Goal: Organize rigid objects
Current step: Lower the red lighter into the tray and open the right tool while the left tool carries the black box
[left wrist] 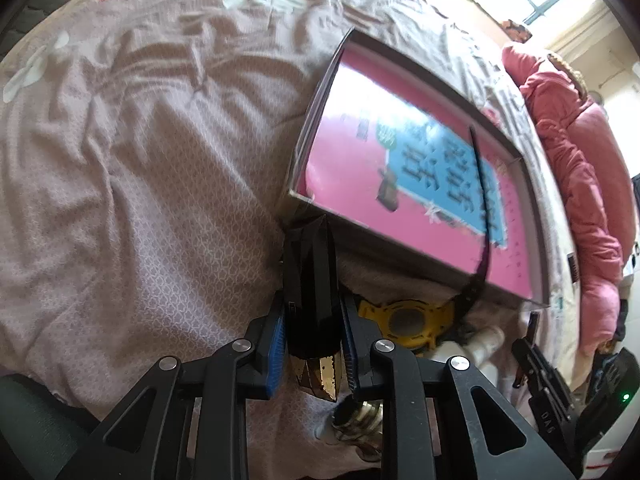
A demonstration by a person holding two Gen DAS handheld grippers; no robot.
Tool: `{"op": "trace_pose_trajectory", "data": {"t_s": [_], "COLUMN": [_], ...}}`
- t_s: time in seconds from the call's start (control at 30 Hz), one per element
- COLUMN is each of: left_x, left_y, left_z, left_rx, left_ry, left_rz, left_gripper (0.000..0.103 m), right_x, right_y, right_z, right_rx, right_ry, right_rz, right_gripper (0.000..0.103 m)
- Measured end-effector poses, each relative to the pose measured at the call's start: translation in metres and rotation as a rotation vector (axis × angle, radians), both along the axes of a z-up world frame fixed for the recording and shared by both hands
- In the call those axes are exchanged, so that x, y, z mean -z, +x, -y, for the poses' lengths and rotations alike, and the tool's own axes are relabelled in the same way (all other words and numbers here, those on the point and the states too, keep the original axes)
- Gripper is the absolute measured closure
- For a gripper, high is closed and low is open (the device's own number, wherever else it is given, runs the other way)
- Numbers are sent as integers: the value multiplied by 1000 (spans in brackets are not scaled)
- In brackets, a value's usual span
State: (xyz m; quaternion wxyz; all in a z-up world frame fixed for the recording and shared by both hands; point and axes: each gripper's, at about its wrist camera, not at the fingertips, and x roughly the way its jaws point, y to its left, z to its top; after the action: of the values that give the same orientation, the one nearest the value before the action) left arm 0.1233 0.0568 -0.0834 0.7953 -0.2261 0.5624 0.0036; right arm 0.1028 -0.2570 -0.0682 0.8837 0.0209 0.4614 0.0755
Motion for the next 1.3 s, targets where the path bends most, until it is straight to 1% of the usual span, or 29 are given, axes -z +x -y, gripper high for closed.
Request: {"op": "trace_pose_trajectory", "data": {"t_s": [0.33, 0.57, 0.7, 0.93, 1.13, 1.3], "left_x": [-37, -54, -58, -62, -63, -55], "left_y": [-8, -8, 1, 19, 40, 57], "left_z": [-2, -8, -5, -2, 1, 2], "left_rx": [10, 30, 39, 59, 79, 94], "left_ry": [3, 36, 56, 65, 74, 75], "left_rz": [90, 121, 129, 145, 157, 144], "left_gripper": [79, 79, 79, 79, 79, 79], "right_x": [-21, -38, -48, -61, -72, -73], "right_y": [-10, -7, -4, 5, 19, 36], "right_z": [5, 5, 3, 5, 3, -5], "right_rx": [-1, 0, -5, 7, 13, 10], "right_ry": [54, 94, 101, 109, 86, 50], "right_rz": [55, 94, 116, 144, 164, 164], "right_gripper": [80, 80, 80, 80, 80, 80]}}
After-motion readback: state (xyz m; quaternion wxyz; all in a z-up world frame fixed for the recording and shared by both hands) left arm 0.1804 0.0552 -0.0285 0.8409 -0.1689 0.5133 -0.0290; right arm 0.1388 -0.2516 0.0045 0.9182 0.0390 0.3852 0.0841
